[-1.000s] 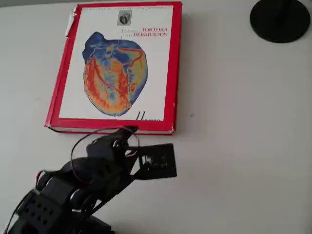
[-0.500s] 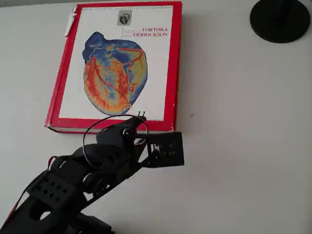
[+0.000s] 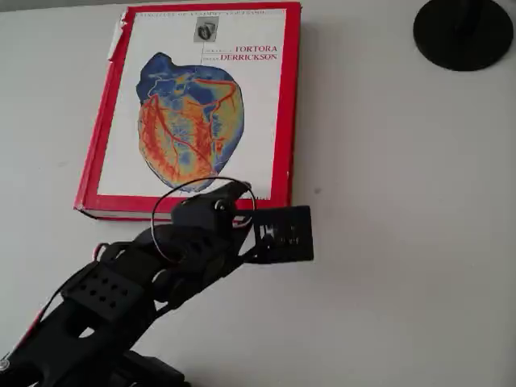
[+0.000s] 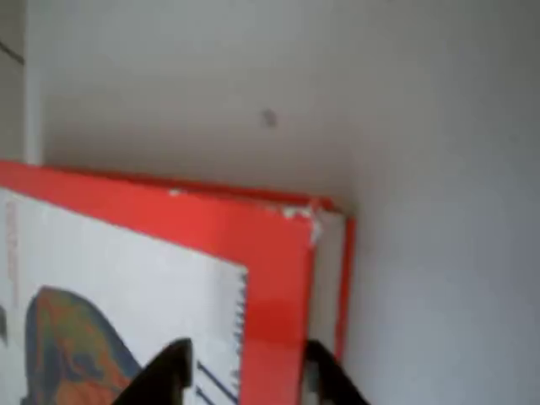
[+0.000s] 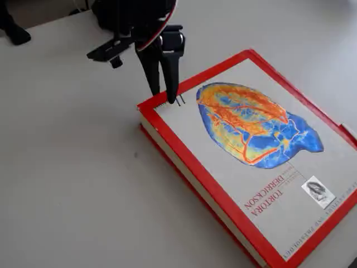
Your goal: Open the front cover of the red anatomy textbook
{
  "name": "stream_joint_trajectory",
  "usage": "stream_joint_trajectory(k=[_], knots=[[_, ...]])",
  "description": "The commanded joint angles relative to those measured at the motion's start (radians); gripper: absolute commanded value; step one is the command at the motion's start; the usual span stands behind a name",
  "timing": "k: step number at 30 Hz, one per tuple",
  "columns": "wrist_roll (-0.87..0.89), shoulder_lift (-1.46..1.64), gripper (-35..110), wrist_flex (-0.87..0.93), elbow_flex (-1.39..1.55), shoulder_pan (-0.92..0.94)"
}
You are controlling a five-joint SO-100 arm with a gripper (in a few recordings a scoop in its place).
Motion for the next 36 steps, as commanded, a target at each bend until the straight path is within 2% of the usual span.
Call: stream_joint_trajectory(k=[1, 11, 26, 30, 36], knots=[[-0.006, 0.0, 17, 0.008, -0.107, 0.006], [-0.002, 0.038, 17, 0.071, -0.158, 0.002], [0.04, 0.189, 17, 0.341, -0.347, -0.08], [0.026, 0.106, 17, 0.336, -0.336, -0.061], [-0.003, -0.063, 17, 0.236, -0.276, 0.025]])
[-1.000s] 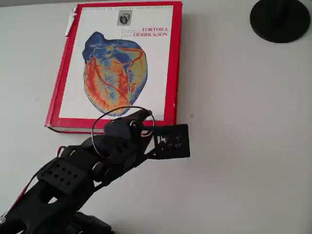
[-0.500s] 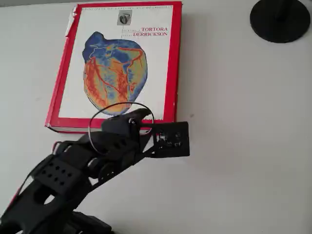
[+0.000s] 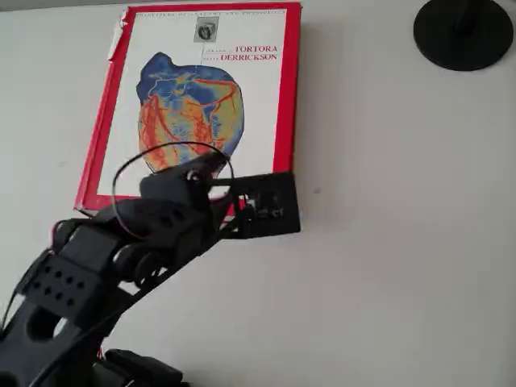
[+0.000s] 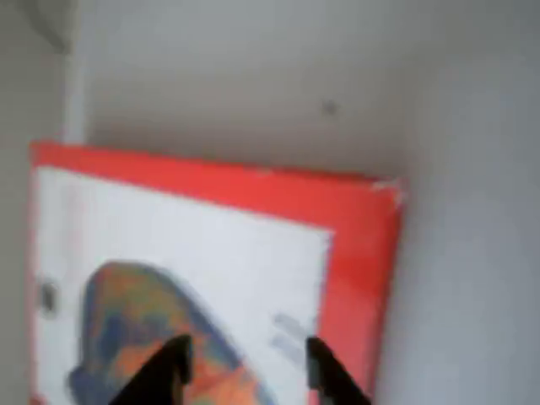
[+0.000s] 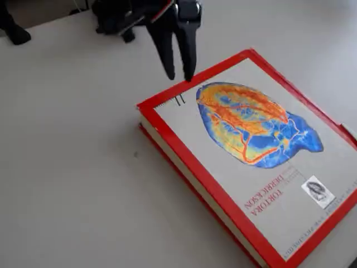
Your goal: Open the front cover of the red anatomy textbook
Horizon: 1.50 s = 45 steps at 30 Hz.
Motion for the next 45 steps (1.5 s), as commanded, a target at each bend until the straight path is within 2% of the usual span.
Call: stream_joint_trajectory(k=[1, 17, 30, 45], knots=[[-0.028, -0.08, 17, -0.052, -0.02, 0.051], [-0.049, -0.213, 21, -0.052, -0.023, 0.103], [-0.077, -0.121, 22, 0.129, -0.017, 0.124], [-0.087, -0.265, 22, -0.132, -0.034, 0.12]])
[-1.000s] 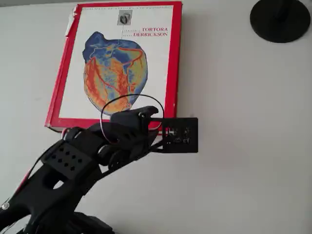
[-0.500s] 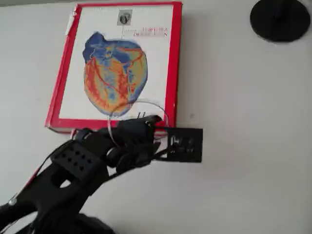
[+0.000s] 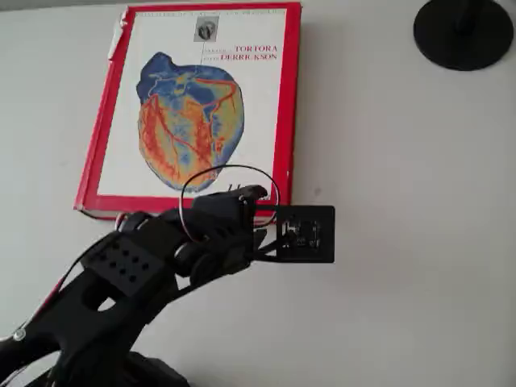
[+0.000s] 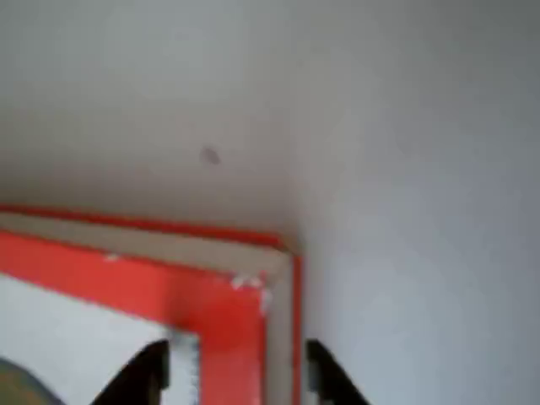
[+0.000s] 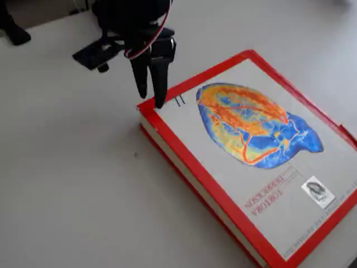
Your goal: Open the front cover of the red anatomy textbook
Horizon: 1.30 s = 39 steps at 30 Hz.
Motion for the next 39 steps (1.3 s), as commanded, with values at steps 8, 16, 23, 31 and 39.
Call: stream_joint_trajectory(k=[8, 16, 23, 31, 39], knots=[[0.023, -0.012, 21, -0.08, -0.069, -0.072], [0.055, 0.098, 21, 0.029, -0.126, -0.12], [0.061, 0.112, 21, 0.077, -0.19, -0.13], [0.083, 0.153, 21, 0.077, -0.21, -0.129], [0.114, 0.19, 21, 0.109, -0.239, -0.173]])
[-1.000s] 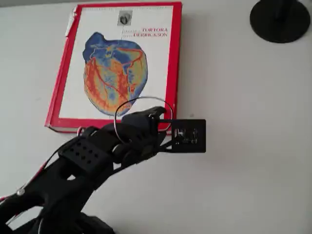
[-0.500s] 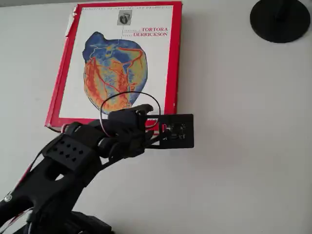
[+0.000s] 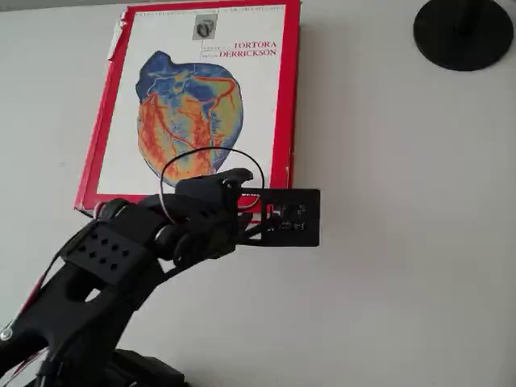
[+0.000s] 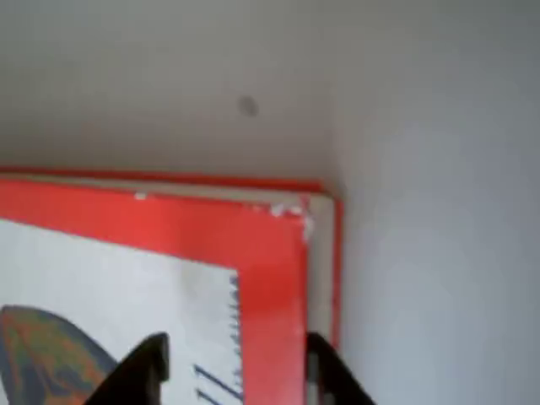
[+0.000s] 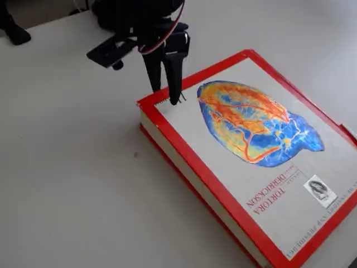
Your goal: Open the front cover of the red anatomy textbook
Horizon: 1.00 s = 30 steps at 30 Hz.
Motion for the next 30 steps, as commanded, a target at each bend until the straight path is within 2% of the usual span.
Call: stream_joint_trajectory(k=[1, 18, 30], knots=[[0.02, 0.118, 21, 0.012, -0.167, -0.063], [0.035, 0.137, 21, 0.195, -0.437, -0.167], [0.054, 0.117, 21, 0.437, -0.744, -0.273]])
